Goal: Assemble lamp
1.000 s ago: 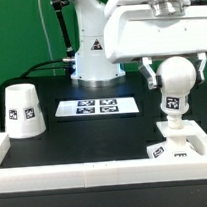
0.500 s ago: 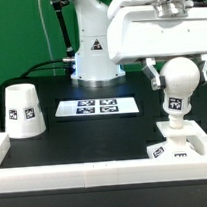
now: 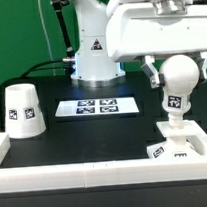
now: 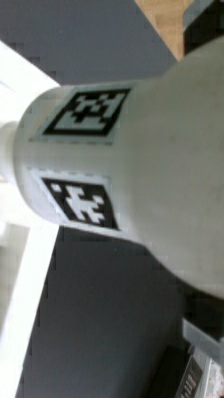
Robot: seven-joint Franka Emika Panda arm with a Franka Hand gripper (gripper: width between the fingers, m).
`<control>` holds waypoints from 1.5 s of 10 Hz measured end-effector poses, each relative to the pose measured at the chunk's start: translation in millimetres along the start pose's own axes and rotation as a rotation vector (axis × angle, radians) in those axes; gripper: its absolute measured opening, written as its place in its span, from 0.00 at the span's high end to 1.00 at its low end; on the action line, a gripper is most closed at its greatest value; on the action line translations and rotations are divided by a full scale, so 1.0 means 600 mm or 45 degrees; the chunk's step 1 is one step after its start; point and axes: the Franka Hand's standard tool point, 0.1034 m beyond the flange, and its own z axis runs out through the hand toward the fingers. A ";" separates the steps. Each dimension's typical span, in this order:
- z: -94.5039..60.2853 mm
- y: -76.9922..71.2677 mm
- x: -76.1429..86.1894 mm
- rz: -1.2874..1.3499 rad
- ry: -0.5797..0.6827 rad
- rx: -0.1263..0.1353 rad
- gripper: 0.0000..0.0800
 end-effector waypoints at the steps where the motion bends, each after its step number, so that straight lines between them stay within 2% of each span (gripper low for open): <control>1: -0.002 0.003 0.002 -0.008 0.034 -0.014 0.28; 3: -0.016 0.002 -0.001 -0.020 0.132 -0.048 0.28; 6: -0.013 -0.003 -0.008 -0.024 0.131 -0.047 0.28; 7: -0.013 0.002 -0.008 -0.022 0.162 -0.061 0.28; 15: 0.010 -0.006 -0.029 -0.028 0.139 -0.056 0.28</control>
Offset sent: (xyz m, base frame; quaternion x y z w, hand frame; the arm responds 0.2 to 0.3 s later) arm -0.0134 0.0055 0.0110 -0.0234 0.0401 -0.0369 0.9982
